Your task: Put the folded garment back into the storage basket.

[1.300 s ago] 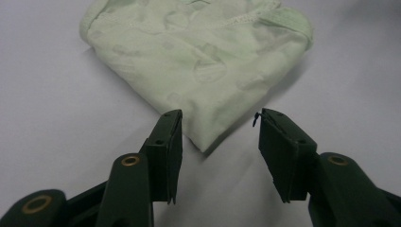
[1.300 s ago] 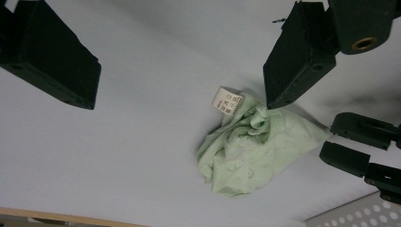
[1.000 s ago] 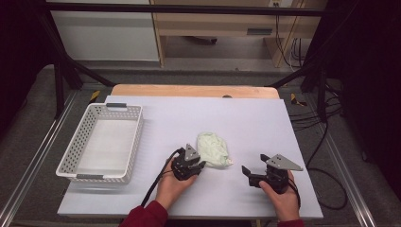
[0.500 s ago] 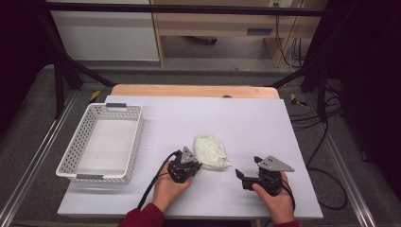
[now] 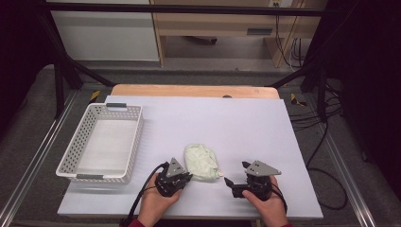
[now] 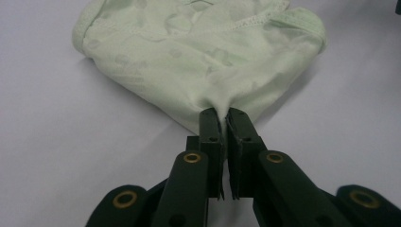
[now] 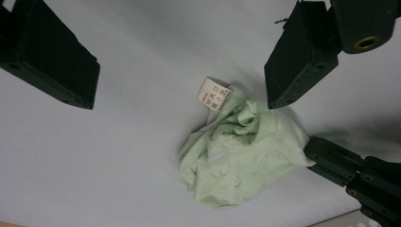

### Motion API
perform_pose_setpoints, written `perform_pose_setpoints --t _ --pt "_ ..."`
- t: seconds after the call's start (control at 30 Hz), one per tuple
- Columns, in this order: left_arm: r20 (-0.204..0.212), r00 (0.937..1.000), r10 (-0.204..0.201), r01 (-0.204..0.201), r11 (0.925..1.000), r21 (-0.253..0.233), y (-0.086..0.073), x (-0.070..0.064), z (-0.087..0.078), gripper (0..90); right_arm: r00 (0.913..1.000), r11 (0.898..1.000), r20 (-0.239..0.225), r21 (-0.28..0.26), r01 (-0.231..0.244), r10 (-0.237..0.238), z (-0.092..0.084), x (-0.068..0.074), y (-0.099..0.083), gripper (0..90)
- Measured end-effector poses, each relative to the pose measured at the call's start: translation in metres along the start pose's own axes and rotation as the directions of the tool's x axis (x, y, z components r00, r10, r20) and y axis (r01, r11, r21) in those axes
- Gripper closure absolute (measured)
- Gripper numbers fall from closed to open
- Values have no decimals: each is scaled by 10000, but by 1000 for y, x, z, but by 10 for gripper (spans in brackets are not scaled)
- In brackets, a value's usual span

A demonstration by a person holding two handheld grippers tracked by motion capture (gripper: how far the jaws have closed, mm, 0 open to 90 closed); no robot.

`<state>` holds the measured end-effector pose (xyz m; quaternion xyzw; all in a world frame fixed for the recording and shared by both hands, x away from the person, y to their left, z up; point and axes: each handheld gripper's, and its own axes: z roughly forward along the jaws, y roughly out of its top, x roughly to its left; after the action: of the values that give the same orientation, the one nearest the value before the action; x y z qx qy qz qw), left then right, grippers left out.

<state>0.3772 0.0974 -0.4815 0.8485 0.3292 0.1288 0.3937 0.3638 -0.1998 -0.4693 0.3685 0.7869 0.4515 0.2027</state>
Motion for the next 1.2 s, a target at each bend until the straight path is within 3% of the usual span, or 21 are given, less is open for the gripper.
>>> perform_pose_setpoints --t 0.27,0.93,1.0,1.2 --pt "67 9999 -75 75 10000 -49 -10 -2 -14 852 9992 9993 -257 200 314 -309 6 14 2 119" --pt "111 9997 -202 202 9998 24 -26 -4 -28 843 9977 9984 -527 349 451 -432 10 21 2 133" --pt "113 9997 -235 235 9997 25 -25 -4 -29 806 9977 9984 -521 340 458 -440 10 23 2 133" --pt "-411 9987 -285 274 9993 -268 -19 -5 -39 566 9969 9976 -561 379 575 -553 11 26 2 132"
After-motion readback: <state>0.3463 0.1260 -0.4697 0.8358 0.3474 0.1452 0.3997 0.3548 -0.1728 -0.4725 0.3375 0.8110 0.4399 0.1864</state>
